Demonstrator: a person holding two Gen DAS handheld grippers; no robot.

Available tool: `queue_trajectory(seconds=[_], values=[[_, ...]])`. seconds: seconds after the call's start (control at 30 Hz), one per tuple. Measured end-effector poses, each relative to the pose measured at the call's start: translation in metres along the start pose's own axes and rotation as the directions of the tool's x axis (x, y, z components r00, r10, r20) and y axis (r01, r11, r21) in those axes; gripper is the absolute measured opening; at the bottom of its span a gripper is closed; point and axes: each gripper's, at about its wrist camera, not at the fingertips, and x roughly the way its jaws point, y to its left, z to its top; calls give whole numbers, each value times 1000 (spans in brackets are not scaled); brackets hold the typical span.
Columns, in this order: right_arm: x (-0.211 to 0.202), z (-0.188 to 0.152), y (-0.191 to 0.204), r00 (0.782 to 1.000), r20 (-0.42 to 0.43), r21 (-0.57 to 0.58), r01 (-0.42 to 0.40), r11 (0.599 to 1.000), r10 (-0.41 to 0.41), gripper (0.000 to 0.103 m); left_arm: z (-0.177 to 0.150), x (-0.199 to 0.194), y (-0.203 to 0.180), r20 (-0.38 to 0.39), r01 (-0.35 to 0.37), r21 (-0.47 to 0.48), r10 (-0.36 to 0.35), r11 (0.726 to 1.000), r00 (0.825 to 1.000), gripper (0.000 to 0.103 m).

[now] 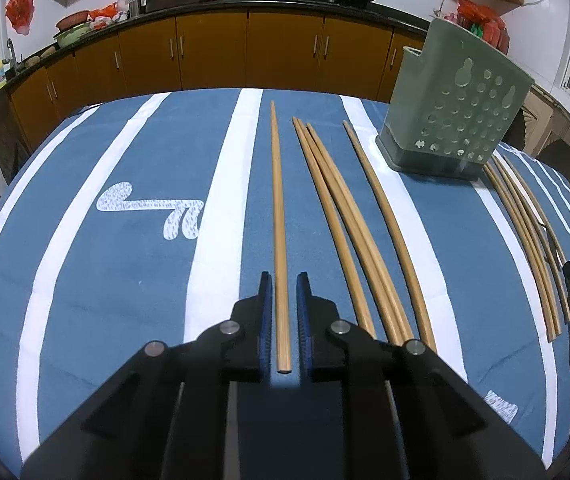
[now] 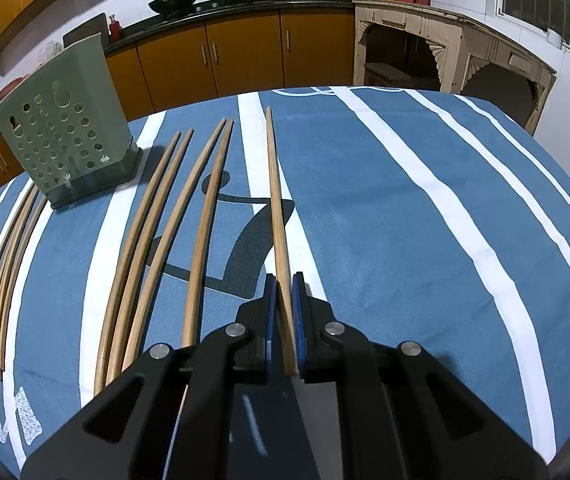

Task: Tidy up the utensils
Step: 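Lower the left tool onto a wooden chopstick and close it while the right tool grasps another chopstick, then lift the left tool's chopstick upright over the green holder while the right tool carries its chopstick there too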

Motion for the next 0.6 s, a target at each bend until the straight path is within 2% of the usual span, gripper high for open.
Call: queue_trajectory(seconds=[0.17,0.33,0.47,0.6], values=[[0,0,-2,1000,1,1,-12,1000,12,9,-2,-1,-2,-2,-17,12,17,1000,1000,8],[-8,-2,-6,999,15,2,-44,999,44,8,-4,-4,-2,-12,-22,26,22,999,1000,8],[-32,2,-8,995,86,0,-58,998,58,8,-4,-19,1,21,-32,27,32,999,999,8],[-54,10,-8,985,156,-9,-72,997,72,8,2,-43,3,91,-40,28,38,999,995,8]])
